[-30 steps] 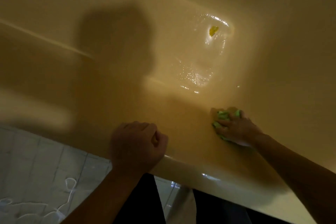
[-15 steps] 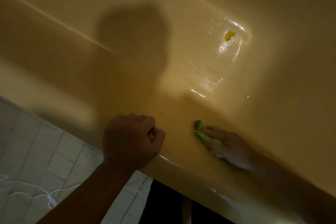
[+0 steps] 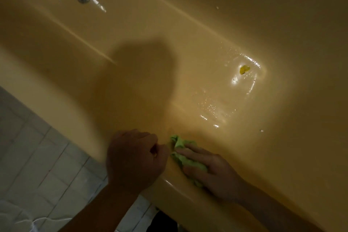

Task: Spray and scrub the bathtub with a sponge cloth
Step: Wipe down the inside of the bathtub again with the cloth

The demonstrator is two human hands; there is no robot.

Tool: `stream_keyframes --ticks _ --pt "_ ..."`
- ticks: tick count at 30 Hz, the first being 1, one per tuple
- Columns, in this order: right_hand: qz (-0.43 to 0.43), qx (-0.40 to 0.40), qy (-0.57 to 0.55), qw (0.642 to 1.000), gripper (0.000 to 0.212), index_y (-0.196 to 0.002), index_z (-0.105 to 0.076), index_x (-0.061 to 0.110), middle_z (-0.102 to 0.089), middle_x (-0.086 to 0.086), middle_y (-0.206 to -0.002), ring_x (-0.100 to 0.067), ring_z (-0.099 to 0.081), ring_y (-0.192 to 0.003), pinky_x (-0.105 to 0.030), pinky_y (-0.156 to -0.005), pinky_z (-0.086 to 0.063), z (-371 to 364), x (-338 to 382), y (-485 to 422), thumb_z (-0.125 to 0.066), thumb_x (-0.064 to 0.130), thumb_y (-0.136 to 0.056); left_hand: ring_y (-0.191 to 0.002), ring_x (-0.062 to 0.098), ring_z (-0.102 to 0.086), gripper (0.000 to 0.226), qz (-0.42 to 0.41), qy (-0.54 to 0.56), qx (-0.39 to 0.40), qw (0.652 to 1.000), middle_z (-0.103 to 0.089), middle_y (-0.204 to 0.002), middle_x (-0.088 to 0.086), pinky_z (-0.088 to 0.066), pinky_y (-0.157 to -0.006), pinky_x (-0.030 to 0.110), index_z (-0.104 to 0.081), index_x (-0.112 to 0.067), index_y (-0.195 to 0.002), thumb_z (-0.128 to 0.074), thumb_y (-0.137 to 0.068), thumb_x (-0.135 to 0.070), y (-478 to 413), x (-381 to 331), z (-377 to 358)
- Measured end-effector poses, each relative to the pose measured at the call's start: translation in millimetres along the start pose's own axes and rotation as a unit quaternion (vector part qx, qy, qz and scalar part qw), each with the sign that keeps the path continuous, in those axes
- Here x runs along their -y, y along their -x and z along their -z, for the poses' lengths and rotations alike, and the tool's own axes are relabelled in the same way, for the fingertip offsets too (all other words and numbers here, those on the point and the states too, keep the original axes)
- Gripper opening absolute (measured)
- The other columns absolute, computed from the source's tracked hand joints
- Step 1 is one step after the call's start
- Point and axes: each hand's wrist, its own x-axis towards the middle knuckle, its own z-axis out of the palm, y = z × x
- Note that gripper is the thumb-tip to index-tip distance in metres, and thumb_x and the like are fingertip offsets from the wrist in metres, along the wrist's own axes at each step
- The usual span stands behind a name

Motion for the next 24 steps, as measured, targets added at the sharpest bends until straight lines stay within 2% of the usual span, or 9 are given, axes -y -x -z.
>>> stream_keyframes --ticks 3,6,9,11,15,17,19,22,24 --pt "-0.051 0.061 -0.018 0.997 0.057 -0.144 -0.035 0.068 -0.017 0.024 -0.166 0.003 -0.016 -0.153 -0.019 -0.120 -0.017 17.7 -39.9 10.2 -0.060 0.059 -0.094 -0.046 0.024 -0.027 0.037 0.016 0.002 0.004 1.000 -0.026 -0.048 -0.004 -0.019 -0.061 0.032 -0.033 -0.021 -0.051 -0.051 -0.083 -0.028 0.3 -1.1 2.0" --pt "-0.204 0.094 0.017 0.974 0.088 -0.162 -0.007 0.040 -0.003 0.006 -0.171 -0.018 -0.004 -0.158 -0.029 -0.122 -0.014 50.4 -94.1 -2.6 -0.066 0.045 -0.097 -0.048 0.019 -0.021 0.036 0.019 0.005 -0.006 1.000 -0.022 -0.052 -0.008 -0.017 -0.063 0.030 -0.033 -0.024 -0.052 -0.051 -0.083 -0.028 -0.8 -0.6 2.0" --pt "-0.245 0.119 -0.048 0.961 0.108 -0.162 -0.022 0.036 -0.038 0.002 -0.160 -0.020 -0.045 -0.141 -0.031 -0.118 -0.033 57.0 -102.0 -33.3 -0.075 0.064 -0.072 -0.049 0.020 -0.020 0.036 0.020 0.005 -0.023 1.000 -0.023 -0.051 -0.007 -0.018 -0.062 0.030 -0.036 -0.022 -0.051 -0.050 -0.084 -0.028 -2.5 -0.8 3.1" --pt "-0.216 0.103 -0.086 0.967 0.100 -0.157 -0.035 0.035 -0.044 0.012 -0.152 -0.012 -0.049 -0.133 -0.029 -0.113 -0.037 42.4 -78.9 -48.8 -0.067 0.079 -0.074 -0.049 0.022 -0.022 0.035 0.022 0.002 -0.025 0.999 -0.027 -0.049 -0.005 -0.018 -0.062 0.030 -0.037 -0.020 -0.050 -0.049 -0.083 -0.027 -2.9 -1.5 4.5" --pt "-0.095 0.029 -0.095 0.990 0.057 -0.136 -0.055 0.052 -0.045 0.035 -0.141 0.004 -0.043 -0.130 -0.019 -0.108 -0.036 12.7 -22.5 -17.5 -0.050 0.079 -0.086 -0.047 0.024 -0.027 0.036 0.036 0.000 -0.022 0.999 -0.030 -0.047 -0.002 -0.019 -0.061 0.031 -0.038 -0.018 -0.050 -0.049 -0.083 -0.027 2.3 -0.1 3.2" --pt "-0.054 0.007 -0.074 0.996 0.060 -0.130 -0.061 0.057 -0.046 0.034 -0.146 0.010 -0.039 -0.139 -0.020 -0.114 -0.034 6.4 -17.7 10.3 -0.056 0.087 -0.078 -0.049 0.022 -0.024 0.037 0.047 0.004 -0.030 0.998 -0.025 -0.049 -0.004 -0.019 -0.061 0.031 -0.036 -0.019 -0.050 -0.048 -0.084 -0.027 0.4 0.6 4.4" --pt "-0.067 -0.007 -0.032 0.997 0.061 -0.131 -0.059 0.060 -0.029 0.035 -0.155 0.014 -0.027 -0.144 -0.016 -0.117 -0.025 8.1 -44.3 19.8 -0.059 0.085 -0.076 -0.050 0.021 -0.021 0.035 0.054 0.008 -0.034 0.998 -0.021 -0.051 -0.007 -0.016 -0.062 0.032 -0.033 -0.022 -0.052 -0.048 -0.083 -0.026 -1.7 0.3 5.7" --pt "-0.193 -0.027 0.110 0.975 0.056 -0.149 -0.044 0.049 -0.018 0.015 -0.168 -0.012 -0.031 -0.150 -0.028 -0.119 -0.028 20.1 -93.6 2.7 -0.050 0.067 -0.096 -0.050 0.019 -0.019 0.034 0.061 0.015 -0.040 0.997 -0.017 -0.054 -0.010 -0.016 -0.063 0.031 -0.030 -0.025 -0.054 -0.048 -0.083 -0.025 -1.7 0.9 6.4" --pt "-0.243 -0.051 0.182 0.952 0.060 -0.157 -0.027 0.048 -0.025 0.001 -0.168 -0.026 -0.042 -0.144 -0.035 -0.113 -0.038 27.6 -116.0 -21.5 -0.043 0.062 -0.101 -0.050 0.019 -0.022 0.035 0.072 0.018 -0.044 0.996 -0.021 -0.052 -0.010 -0.018 -0.064 0.031 -0.032 -0.024 -0.054 -0.048 -0.084 -0.025 -1.0 2.4 4.6"
